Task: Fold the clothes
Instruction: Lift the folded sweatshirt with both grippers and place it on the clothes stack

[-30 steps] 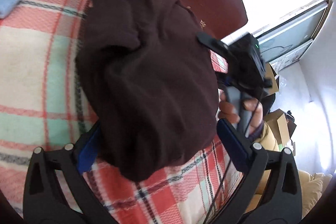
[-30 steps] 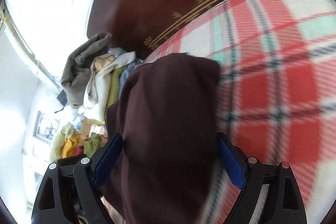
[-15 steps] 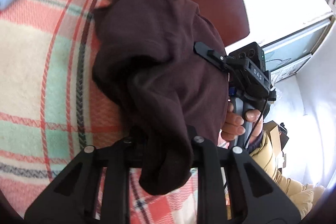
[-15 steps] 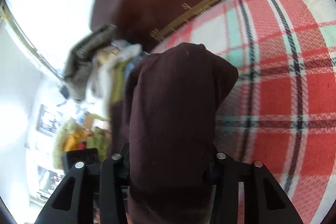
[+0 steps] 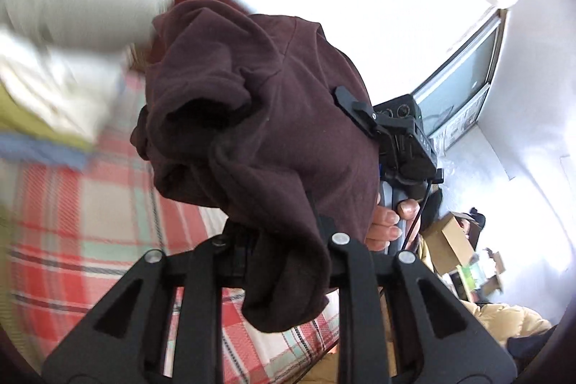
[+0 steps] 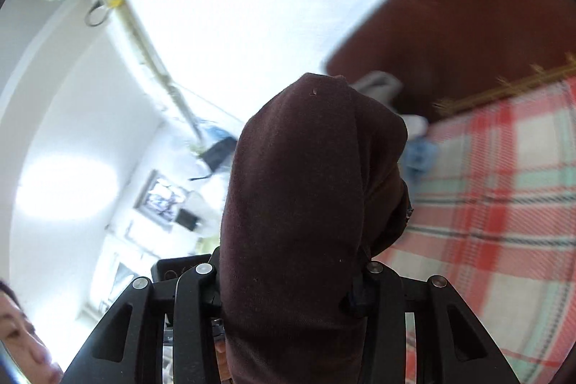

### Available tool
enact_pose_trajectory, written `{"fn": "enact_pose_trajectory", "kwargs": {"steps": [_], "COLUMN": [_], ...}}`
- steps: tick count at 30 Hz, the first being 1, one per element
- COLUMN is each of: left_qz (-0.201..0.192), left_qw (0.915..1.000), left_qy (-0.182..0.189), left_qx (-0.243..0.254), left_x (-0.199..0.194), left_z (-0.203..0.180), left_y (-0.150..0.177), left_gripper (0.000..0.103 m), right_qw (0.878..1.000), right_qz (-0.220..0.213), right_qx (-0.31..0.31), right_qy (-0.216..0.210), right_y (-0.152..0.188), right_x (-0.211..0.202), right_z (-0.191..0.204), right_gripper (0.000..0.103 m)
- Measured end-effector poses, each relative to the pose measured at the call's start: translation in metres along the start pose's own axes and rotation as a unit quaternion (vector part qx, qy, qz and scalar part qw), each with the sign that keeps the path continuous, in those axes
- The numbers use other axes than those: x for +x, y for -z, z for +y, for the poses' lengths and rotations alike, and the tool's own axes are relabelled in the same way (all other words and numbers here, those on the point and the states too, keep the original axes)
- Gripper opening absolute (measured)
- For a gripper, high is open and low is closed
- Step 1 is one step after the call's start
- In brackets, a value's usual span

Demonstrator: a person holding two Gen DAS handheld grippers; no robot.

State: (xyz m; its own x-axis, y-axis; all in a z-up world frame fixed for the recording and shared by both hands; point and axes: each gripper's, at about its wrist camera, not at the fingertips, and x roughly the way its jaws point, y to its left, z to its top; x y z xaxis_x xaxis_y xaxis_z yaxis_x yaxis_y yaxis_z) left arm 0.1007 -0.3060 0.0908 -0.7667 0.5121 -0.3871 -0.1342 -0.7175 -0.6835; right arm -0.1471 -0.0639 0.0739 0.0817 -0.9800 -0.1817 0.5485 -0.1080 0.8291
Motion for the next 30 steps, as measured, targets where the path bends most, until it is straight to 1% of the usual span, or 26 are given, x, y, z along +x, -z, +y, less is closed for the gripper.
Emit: {"fn": "enact_pose_trajectory", "kwargs": {"steps": [3, 5, 7, 9, 12, 15, 16, 18, 21, 22, 24, 26, 27, 28, 30], "left_qz": [-0.037, -0.057, -0.068, -0.077, -0.085, -0.095, -0.097, -0.097, -0.094, -0.092, -0.078, -0.05, -0.036, -0.018, 0.011], "left_qw": [0.9985, 0.996, 0.9929, 0.989, 0.9836, 0.9785, 0.9773, 0.9754, 0.9698, 0.9679, 0.9649, 0.9557, 0.9499, 0.9412, 0.9378], "left_qy": [-0.031, -0.055, -0.084, -0.113, -0.147, -0.171, -0.177, -0.189, -0.22, -0.232, -0.25, -0.29, -0.31, -0.335, -0.334], "left_qx": [0.028, 0.041, 0.051, 0.057, 0.062, 0.065, 0.064, 0.061, 0.048, 0.033, 0.012, -0.008, -0.018, -0.038, -0.095], "left_x": [-0.061, -0.1, -0.128, -0.141, -0.156, -0.155, -0.153, -0.14, -0.115, -0.105, -0.086, -0.061, -0.049, -0.035, -0.02], "left_z": [-0.013, -0.022, -0.025, -0.028, -0.025, -0.019, -0.016, -0.003, 0.021, 0.034, 0.059, 0.09, 0.106, 0.129, 0.174], "left_y": [-0.022, -0.037, -0.055, -0.073, -0.111, -0.149, -0.162, -0.18, -0.208, -0.216, -0.226, -0.231, -0.233, -0.229, -0.208], "left_gripper": [0.023, 0.023, 0.023, 0.023, 0.023, 0.023, 0.023, 0.023, 0.023, 0.023, 0.023, 0.024, 0.026, 0.027, 0.027], "right_qw": [0.998, 0.997, 0.994, 0.993, 0.992, 0.992, 0.992, 0.993, 0.995, 0.996, 0.998, 0.999, 0.999, 0.999, 0.994], "right_qz": [0.005, 0.012, 0.021, 0.021, 0.013, -0.001, -0.007, -0.006, -0.009, -0.012, -0.001, 0.01, 0.022, 0.032, 0.049], "right_qx": [-0.014, -0.02, -0.027, -0.032, -0.042, -0.042, -0.039, -0.04, -0.033, -0.029, -0.008, 0.018, 0.028, 0.043, 0.073], "right_qy": [-0.054, -0.079, -0.1, -0.113, -0.117, -0.118, -0.116, -0.111, -0.093, -0.082, -0.068, -0.041, -0.023, 0.01, 0.061], "right_y": [-0.009, -0.015, -0.02, -0.031, -0.051, -0.078, -0.088, -0.107, -0.135, -0.143, -0.152, -0.155, -0.155, -0.153, -0.144], "right_x": [0.032, 0.058, 0.086, 0.109, 0.132, 0.151, 0.159, 0.174, 0.194, 0.2, 0.217, 0.237, 0.247, 0.257, 0.27], "right_z": [0.042, 0.067, 0.088, 0.106, 0.121, 0.122, 0.118, 0.11, 0.087, 0.076, 0.048, 0.012, -0.009, -0.032, -0.068], "right_gripper": [0.042, 0.042, 0.042, 0.042, 0.042, 0.042, 0.042, 0.042, 0.042, 0.042, 0.042, 0.043, 0.043, 0.046, 0.047]}}
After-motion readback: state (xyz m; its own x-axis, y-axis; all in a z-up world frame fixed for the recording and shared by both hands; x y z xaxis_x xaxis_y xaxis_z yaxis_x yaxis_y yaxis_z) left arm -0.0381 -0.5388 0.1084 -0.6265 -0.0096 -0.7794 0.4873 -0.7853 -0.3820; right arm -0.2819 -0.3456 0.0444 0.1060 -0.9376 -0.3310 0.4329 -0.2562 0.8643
